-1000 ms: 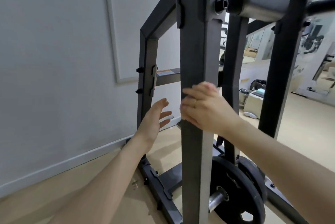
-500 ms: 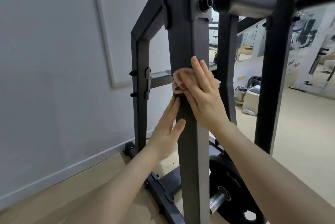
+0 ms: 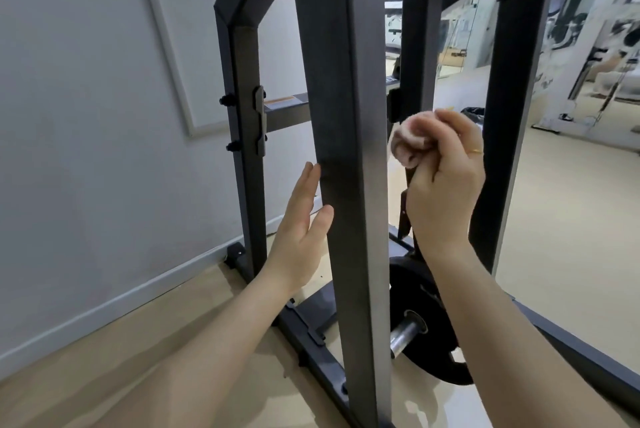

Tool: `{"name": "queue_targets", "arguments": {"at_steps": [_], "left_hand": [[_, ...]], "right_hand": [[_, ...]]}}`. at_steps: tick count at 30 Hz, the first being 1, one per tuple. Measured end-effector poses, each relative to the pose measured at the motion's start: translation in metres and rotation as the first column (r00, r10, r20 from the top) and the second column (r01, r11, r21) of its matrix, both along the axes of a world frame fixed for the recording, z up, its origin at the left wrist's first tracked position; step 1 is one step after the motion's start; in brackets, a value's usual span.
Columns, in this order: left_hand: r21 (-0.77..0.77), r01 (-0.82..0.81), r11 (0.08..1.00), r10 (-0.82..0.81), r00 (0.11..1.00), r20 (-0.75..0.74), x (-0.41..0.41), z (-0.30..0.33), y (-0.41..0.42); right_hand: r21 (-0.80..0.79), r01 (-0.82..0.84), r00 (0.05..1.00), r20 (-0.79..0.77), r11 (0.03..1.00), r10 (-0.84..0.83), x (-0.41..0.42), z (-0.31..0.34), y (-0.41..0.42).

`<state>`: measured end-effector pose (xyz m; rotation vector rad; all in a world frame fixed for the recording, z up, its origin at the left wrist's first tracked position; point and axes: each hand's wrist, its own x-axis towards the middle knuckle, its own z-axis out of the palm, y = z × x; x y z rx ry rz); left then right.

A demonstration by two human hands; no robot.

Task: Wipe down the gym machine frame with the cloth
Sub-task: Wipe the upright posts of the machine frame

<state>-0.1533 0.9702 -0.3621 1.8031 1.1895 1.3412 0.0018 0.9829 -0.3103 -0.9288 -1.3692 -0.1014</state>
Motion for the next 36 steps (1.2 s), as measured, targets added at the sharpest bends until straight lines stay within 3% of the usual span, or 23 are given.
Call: {"name": "queue_targets", "arguments": {"at_steps": [3,12,18,22,25,29,31,34,36], "left_hand": [[0.061,0.027,0.998,-0.026,1.000,-0.011,0.000,0.001,0.002],[0.045,0.121,0.992,-0.122,0.992,0.012,-0.002,0.011,0.006],[0.067,0.125,0.990,-0.129,0.990,0.061,0.002,0.004,0.009],[0.052,0.124,0.991,-0.126,0.992,0.030,0.004,0.001,0.008],[0.059,0.113,0.992,-0.115,0.993,0.030,0.011,0.000,0.007],[0.054,0.123,0.991,-0.128,0.987,0.099,0.013,-0.005,0.011],[0.051,0.145,0.988,-0.150,0.982,0.112,0.009,-0.007,0.014],[0.049,0.100,0.994,-0.105,0.990,0.094,0.008,-0.015,0.010],[-0.021,0.027,0.999,-0.022,0.980,0.197,0.013,-0.028,0.005]], "right_hand": [[-0.042,-0.063,0.998,0.006,0.997,0.063,-0.030,0.006,0.006],[-0.005,-0.066,0.861,0.504,0.998,0.060,-0.021,-0.068,0.004],[0.077,-0.076,0.921,0.388,0.994,0.040,-0.026,-0.026,0.035],[-0.121,-0.050,0.907,0.410,0.991,0.096,-0.014,-0.094,0.004],[-0.200,-0.106,0.929,0.329,0.974,0.169,-0.017,-0.086,0.002],[-0.030,-0.063,0.955,0.288,0.998,0.069,-0.032,-0.045,0.029],[-0.025,-0.038,0.945,0.324,0.999,0.044,-0.028,-0.068,0.026],[-0.222,-0.006,0.918,0.386,0.975,0.094,-0.016,-0.142,-0.010],[-0.298,0.040,0.895,0.435,0.954,0.099,-0.008,-0.173,-0.028]]}}
